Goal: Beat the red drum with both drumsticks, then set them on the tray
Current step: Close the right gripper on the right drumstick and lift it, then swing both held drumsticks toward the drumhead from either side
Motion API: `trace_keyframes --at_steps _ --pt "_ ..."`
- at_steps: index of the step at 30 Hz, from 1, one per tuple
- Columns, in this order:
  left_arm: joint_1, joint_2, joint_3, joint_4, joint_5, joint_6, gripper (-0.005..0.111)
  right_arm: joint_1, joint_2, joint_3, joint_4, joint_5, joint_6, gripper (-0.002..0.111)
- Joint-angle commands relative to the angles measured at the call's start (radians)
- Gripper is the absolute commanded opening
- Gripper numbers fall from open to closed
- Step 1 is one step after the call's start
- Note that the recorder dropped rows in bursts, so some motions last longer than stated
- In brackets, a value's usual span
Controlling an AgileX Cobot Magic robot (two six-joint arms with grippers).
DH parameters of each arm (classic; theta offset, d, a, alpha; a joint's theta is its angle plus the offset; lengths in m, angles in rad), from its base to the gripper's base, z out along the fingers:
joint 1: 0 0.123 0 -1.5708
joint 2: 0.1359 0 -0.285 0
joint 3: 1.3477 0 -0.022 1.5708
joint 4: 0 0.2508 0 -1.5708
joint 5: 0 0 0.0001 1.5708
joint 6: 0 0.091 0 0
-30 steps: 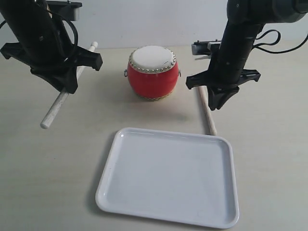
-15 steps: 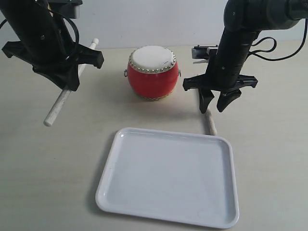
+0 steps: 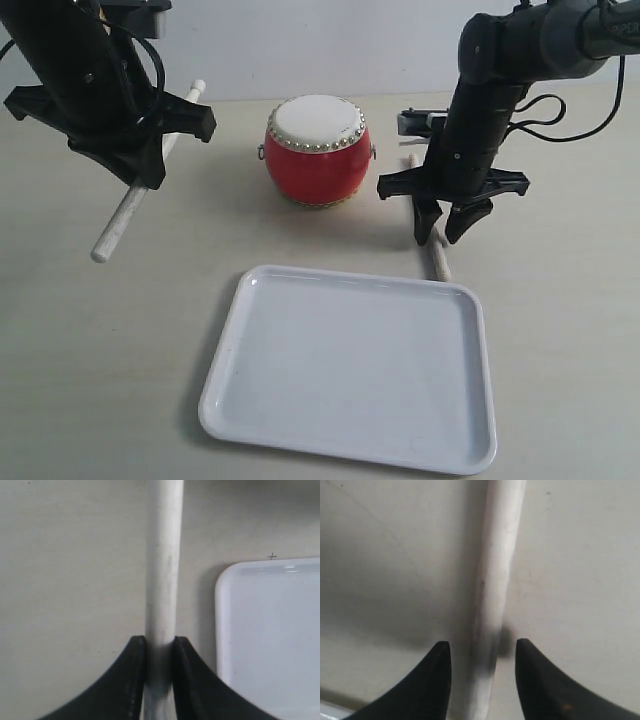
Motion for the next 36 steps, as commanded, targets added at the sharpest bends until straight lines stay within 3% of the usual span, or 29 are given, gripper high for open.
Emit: trace_keyframes --at_steps 1,6,12,21,28,36 --pt "-0.005 -0.007 0.0 0.004 -0.006 -0.006 0.0 0.001 0.011 -0.008 -0.011 -0.006 0.005 0.04" --pt "-0.005 -0.007 0.0 0.008 0.0 -0.004 0.0 0.001 0.014 -0.008 -0.043 -0.015 0.044 0.032" --pt "-0.005 -0.007 0.0 0.008 -0.002 0.011 0.0 0.001 0.012 -0.008 -0.043 0.006 0.044 0.001" --pt "-0.005 -0.007 0.0 0.008 0.007 0.079 0.0 -0.006 -0.099 -0.012 -0.197 0.014 0.078 0.0" --pt "-0.005 -0.001 0.0 -0.028 0.003 0.249 0.0 0.013 -0.285 -0.012 -0.155 0.151 -0.255 0.0" --pt "-0.003 0.117 -0.047 -0.085 0.079 0.396 0.0 0.099 -0.365 -0.012 -0.197 0.159 -0.302 0.0"
